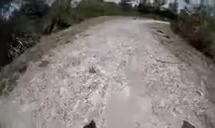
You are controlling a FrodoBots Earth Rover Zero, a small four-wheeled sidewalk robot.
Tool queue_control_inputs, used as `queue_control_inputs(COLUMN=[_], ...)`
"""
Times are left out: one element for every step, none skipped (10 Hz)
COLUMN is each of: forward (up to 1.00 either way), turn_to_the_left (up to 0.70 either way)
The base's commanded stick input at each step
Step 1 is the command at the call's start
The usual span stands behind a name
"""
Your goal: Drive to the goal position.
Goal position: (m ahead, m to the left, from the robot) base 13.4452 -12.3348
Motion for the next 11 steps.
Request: queue_control_inputs(forward=[0.70,0.70,0.70,0.70,0.70,0.70,0.70,0.70,0.70,0.70,0.70], turn_to_the_left=[0.00,0.00,0.00,0.00,0.00,0.00,0.00,0.00,0.00,-0.05,-0.11])
